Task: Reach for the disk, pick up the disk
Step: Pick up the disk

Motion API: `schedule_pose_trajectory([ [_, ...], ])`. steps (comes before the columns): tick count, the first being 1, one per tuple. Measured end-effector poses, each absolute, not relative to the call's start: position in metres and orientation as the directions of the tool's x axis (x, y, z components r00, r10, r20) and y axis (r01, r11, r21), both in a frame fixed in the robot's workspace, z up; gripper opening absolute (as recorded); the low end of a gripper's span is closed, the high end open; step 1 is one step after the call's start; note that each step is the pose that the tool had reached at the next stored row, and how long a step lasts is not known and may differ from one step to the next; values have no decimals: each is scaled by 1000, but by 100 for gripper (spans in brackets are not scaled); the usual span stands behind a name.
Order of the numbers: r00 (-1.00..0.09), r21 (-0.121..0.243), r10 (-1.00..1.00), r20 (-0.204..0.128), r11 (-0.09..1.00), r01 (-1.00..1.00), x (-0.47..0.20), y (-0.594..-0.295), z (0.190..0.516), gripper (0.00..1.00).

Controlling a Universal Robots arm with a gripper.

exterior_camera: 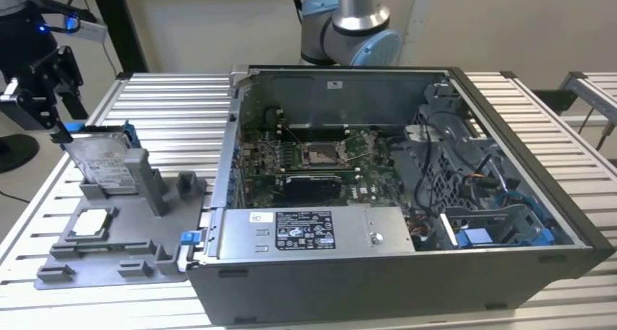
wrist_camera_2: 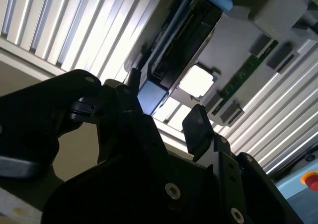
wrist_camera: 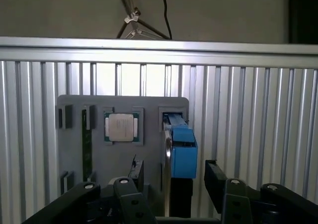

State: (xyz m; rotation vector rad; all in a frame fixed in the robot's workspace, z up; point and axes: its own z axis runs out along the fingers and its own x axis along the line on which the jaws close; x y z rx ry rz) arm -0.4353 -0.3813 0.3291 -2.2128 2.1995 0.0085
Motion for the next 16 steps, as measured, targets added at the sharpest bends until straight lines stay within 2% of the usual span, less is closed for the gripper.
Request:
schedule_pose_trajectory([
  [16, -6, -12, -1000, -19, 6, -1000, -437, -381, 307, 100],
])
